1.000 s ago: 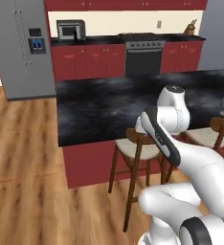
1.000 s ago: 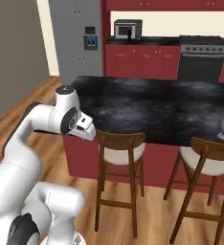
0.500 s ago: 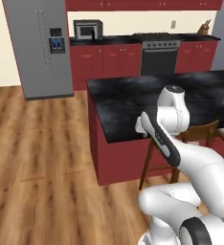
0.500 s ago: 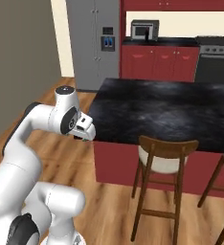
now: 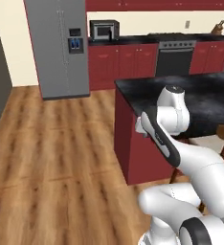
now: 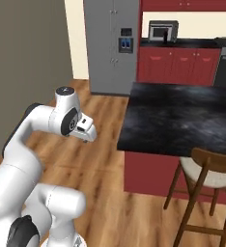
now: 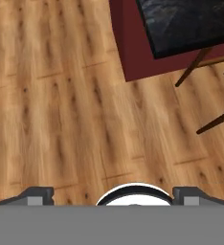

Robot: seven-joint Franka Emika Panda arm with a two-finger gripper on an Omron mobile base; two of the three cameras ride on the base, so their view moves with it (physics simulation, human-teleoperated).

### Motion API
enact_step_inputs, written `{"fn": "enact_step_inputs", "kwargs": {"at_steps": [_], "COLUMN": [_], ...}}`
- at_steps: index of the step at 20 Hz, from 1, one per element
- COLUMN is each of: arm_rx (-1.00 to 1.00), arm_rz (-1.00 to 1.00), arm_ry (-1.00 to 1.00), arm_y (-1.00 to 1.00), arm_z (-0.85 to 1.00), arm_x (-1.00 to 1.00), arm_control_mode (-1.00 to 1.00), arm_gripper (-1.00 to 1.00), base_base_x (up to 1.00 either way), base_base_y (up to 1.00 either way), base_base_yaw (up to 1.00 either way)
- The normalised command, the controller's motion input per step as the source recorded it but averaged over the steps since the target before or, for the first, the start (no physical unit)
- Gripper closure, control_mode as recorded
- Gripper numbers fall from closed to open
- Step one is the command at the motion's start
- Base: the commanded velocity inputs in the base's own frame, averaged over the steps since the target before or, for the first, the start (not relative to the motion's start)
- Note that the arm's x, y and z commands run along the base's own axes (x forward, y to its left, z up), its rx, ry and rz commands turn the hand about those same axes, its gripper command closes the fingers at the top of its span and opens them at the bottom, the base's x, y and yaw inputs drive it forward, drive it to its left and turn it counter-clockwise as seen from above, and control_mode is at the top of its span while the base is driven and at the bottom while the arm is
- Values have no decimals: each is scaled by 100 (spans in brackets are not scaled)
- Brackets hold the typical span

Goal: There is a wine glass and glass cup on the dining counter. Place the wine bottle next to the wine glass and the juice bottle next to the glass cup.

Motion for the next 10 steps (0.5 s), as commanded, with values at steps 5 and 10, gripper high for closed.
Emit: {"fn": "enact_step_inputs", "kwargs": {"at_steps": [5, 10], "arm_rx": [0, 0], "arm_rz": [0, 0], "arm_ry": [0, 0], "arm_y": [0, 0], "arm_z": [0, 0], "arm_x": [0, 0], "arm_control_mode": [100, 100], "arm_gripper": [-100, -100], "base_base_x": [50, 69], "base_base_y": [75, 55], "base_base_yaw": [0, -7]}}
